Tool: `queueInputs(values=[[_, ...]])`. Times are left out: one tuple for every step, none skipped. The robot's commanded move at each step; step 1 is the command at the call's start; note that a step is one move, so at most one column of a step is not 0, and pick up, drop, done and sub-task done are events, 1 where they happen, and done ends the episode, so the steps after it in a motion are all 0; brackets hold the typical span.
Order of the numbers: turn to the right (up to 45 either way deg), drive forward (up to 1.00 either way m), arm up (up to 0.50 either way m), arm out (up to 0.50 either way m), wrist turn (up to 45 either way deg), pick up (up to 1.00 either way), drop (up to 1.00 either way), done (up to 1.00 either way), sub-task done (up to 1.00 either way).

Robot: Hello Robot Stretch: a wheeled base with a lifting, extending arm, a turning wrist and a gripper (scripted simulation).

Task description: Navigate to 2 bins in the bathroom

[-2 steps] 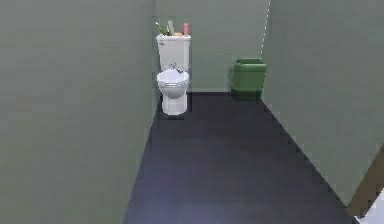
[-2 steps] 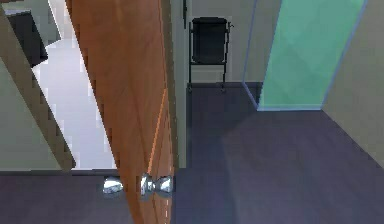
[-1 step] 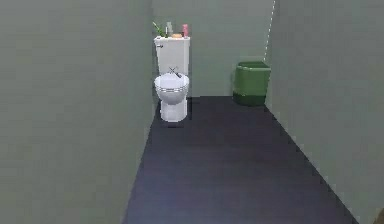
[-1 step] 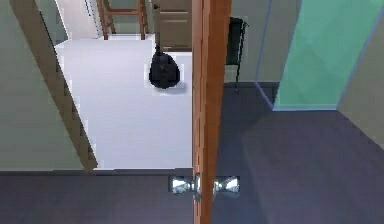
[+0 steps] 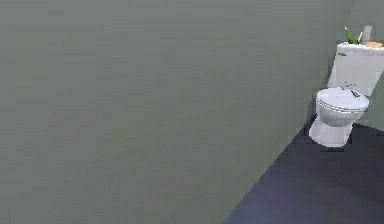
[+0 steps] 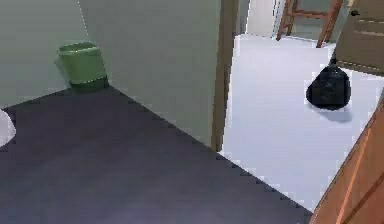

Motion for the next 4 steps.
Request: queueInputs(values=[[-45.0,0.0,0.0,0.0,0.0,0.0,0.0,0.0,0.0],[-45.0,0.0,0.0,0.0,0.0,0.0,0.0,0.0,0.0],[-18.0,0.0,0.0,0.0,0.0,0.0,0.0,0.0,0.0],[0.0,0.3,0.0,0.0,0.0,0.0,0.0,0.0,0.0]])
